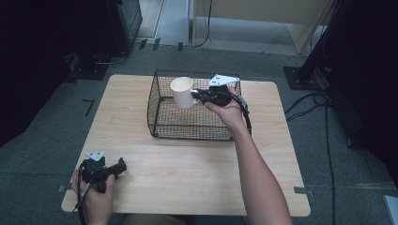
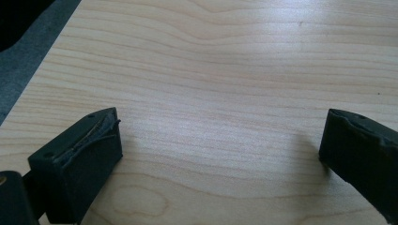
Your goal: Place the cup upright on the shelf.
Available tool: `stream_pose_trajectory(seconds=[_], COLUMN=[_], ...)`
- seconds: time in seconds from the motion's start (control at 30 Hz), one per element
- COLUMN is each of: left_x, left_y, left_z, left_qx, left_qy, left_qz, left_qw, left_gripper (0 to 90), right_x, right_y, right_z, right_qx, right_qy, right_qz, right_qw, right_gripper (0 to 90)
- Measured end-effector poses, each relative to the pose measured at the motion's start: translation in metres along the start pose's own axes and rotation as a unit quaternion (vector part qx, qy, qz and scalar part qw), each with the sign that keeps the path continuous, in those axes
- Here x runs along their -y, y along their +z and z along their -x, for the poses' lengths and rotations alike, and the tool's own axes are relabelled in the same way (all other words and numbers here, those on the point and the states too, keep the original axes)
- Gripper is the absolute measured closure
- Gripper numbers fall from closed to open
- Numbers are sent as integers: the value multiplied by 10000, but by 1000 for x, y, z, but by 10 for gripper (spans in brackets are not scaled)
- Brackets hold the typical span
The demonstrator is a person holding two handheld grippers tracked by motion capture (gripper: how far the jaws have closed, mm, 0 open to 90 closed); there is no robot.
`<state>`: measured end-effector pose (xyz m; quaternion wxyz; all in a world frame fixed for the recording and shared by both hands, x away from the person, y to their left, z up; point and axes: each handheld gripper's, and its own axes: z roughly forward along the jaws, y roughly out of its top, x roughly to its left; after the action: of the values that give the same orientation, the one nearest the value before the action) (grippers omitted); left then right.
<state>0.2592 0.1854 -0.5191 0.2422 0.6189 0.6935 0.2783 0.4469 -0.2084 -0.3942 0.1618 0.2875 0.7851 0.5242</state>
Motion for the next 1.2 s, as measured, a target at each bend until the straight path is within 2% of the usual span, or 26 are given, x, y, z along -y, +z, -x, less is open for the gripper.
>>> stream_pose_trajectory(seconds=[0.17,0.4,0.5,0.7,1.0,1.2], left_x=[0,0,0,0,0,0], left_y=[0,0,0,0,0,0], left_z=[0,0,0,0,0,0], left_qx=[0,0,0,-1,-2,0], left_qy=[9,9,9,7,10,9], left_qz=[-8,-11,-10,-9,-9,-11], left_qw=[10000,10000,10000,10000,10000,10000], left_gripper=[0,0,0,0,0,0], right_x=[7,13,17,22,30,34], right_y=[7,12,16,24,33,36], right_z=[5,13,14,17,22,22], right_qx=[-12,18,25,19,146,180], right_qy=[-61,44,-1,44,132,81], right_qz=[28,-34,-84,-243,-493,-654], right_qw=[10000,10000,10000,9997,9986,9977], right_gripper=[806,805,805,804,802,801])
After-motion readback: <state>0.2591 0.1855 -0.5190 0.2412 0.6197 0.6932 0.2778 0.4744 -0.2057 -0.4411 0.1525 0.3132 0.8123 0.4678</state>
